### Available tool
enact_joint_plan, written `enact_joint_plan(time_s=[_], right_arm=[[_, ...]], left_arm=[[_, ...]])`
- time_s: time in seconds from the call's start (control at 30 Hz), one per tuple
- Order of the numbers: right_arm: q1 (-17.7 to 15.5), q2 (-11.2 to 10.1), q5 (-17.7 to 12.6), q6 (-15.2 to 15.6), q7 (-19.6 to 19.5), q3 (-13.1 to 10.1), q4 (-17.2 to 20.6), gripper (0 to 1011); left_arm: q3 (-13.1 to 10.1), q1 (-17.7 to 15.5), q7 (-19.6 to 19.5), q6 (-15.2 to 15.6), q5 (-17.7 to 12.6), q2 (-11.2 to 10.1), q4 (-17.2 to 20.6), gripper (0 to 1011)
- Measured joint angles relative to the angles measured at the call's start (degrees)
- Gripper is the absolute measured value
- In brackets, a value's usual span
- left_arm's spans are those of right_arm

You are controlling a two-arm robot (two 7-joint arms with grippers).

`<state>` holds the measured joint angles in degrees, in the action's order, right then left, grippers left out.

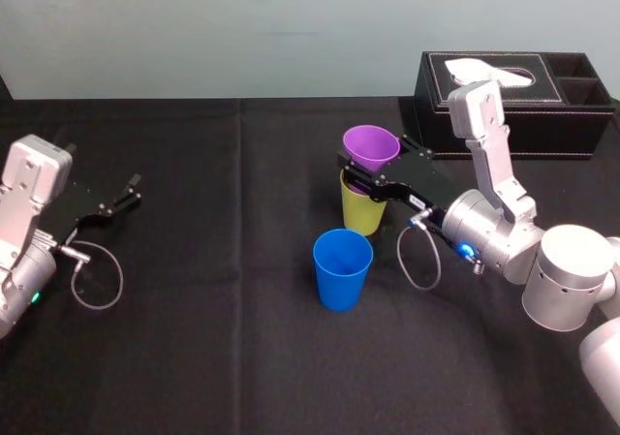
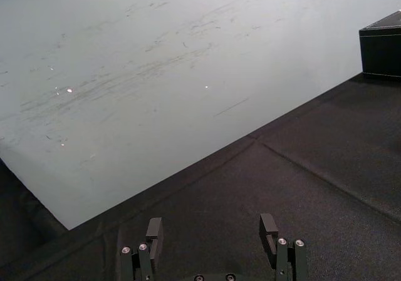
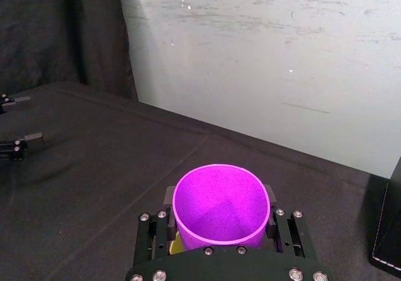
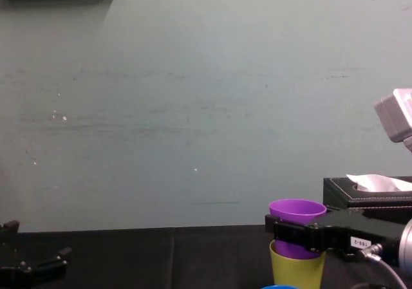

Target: Stack the three plastic cups sequentially using one hand.

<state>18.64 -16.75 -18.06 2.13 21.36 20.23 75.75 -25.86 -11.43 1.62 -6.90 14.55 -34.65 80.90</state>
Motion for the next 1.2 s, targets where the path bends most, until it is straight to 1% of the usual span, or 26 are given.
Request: enact_joint_plan(time_s=[0.6,1.0,1.13,1.2], right_arm=[[0.0,0.2,1.0,-0.6,0.6,0.6,-1.4,757],[0.0,0.1,1.3,-0.9,0.6,0.7,-1.5,758],[0.0,0.1,1.3,-0.9,0.6,0.7,-1.5,829],[0.0,0.1,1.3,-0.8,0.6,0.7,-1.5,895]], left_arm=[[0.0,0.0,0.0,0.0,0.0,0.0,0.0,1011],[0.0,0.0,0.0,0.0,0.0,0.0,0.0,1011],[0.0,0.0,0.0,0.0,0.0,0.0,0.0,1011],[0.0,0.0,0.0,0.0,0.0,0.0,0.0,1011]])
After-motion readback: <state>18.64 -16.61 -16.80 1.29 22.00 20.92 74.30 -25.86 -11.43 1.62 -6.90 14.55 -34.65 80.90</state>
